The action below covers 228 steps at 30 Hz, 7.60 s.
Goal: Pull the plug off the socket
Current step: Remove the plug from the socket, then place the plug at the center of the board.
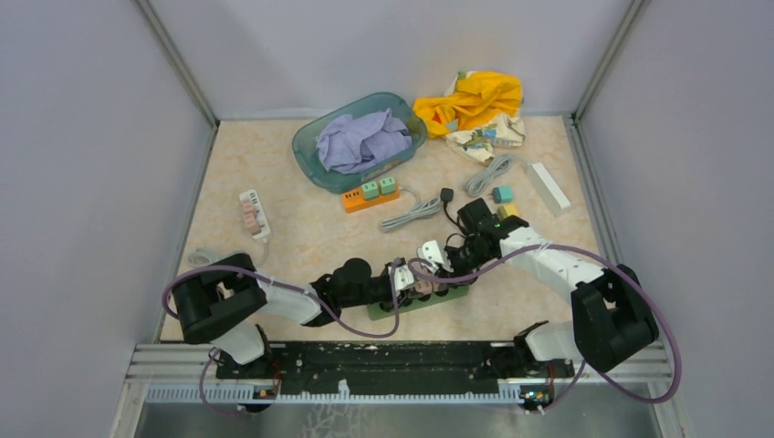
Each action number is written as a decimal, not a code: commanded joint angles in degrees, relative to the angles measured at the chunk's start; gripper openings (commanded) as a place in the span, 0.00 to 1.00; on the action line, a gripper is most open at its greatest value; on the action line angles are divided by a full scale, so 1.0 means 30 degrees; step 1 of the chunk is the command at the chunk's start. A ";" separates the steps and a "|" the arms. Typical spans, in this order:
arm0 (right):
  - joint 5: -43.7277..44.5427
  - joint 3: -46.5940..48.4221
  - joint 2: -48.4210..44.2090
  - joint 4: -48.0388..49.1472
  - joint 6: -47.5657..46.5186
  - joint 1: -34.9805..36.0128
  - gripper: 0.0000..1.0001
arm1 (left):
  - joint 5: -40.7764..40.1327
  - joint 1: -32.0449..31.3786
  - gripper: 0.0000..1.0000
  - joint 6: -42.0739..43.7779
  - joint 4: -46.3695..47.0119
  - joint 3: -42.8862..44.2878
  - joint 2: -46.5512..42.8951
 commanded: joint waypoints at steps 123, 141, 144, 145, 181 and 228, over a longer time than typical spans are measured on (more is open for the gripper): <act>-0.3847 0.1091 -0.1597 -0.0109 -0.0069 -0.2557 0.00 | -0.0190 0.0766 0.00 -0.1041 -0.2002 -0.0483 -0.0036; -0.5919 0.0671 -0.1639 0.2439 0.2710 -0.1414 0.00 | 0.0173 0.0858 0.00 -0.1253 -0.2269 -0.0178 0.0384; -0.6070 0.0675 -0.1863 0.2044 0.2317 -0.2330 0.00 | 0.0174 0.0858 0.00 -0.1169 -0.2371 -0.0176 0.0355; -0.6129 0.0703 -0.1965 0.1716 0.1960 -0.2654 0.00 | 0.0179 0.0858 0.00 -0.1185 -0.2431 -0.0204 0.0329; -0.7874 0.0741 -0.1679 -0.2347 -0.2822 -0.2775 0.00 | 0.0404 0.0946 0.00 -0.1203 -0.2646 -0.0075 0.0411; 0.3841 0.0937 0.0323 1.2479 2.2882 -1.4145 0.10 | -0.0538 0.0953 1.00 -0.3219 -0.2172 -0.2888 -0.8677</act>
